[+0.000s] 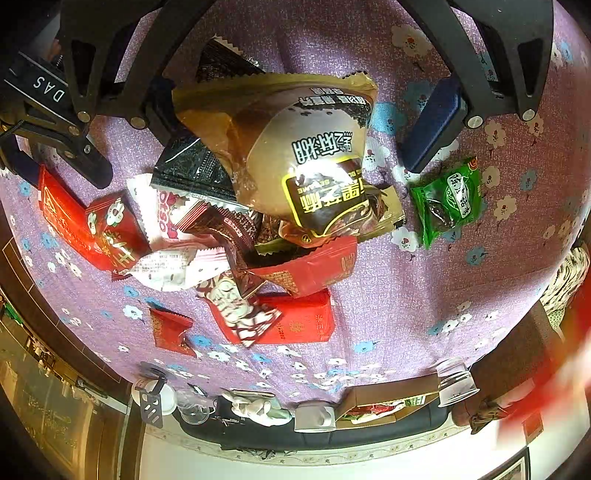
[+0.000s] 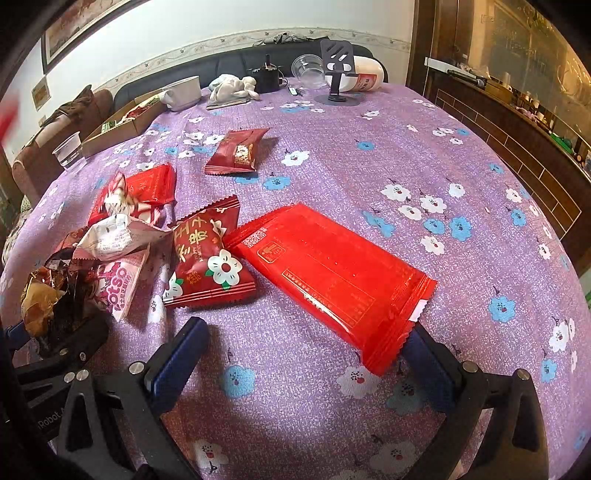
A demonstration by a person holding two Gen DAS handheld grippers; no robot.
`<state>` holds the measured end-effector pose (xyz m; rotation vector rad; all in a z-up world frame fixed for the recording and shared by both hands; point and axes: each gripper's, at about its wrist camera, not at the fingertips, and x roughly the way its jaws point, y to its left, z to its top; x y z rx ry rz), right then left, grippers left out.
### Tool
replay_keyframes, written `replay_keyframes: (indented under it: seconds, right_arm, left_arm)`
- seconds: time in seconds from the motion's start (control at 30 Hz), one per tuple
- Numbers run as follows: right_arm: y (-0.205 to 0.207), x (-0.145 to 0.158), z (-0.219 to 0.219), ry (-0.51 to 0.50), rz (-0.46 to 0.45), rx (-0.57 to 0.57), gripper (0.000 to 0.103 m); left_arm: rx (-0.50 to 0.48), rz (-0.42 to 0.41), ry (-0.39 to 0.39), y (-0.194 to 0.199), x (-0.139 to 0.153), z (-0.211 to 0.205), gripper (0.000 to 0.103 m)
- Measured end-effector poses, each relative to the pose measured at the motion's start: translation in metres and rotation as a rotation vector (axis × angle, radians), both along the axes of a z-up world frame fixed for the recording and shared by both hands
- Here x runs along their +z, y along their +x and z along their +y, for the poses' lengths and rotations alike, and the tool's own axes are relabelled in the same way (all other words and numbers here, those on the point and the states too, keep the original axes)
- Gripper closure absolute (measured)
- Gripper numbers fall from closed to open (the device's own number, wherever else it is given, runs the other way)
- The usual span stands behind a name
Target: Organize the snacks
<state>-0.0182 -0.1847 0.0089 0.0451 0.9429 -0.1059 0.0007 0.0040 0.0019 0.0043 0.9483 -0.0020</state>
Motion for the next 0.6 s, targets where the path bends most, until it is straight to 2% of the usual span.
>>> replay_keyframes:
  seconds: [0.6]
  right_arm:
    - [0.0020,-0.0001,0.0004,0.002,0.002,0.011,0.000]
  left_arm:
    - [0.000,-0.002,0.000,-0.0035,-0.0016,-0.0010,0.000]
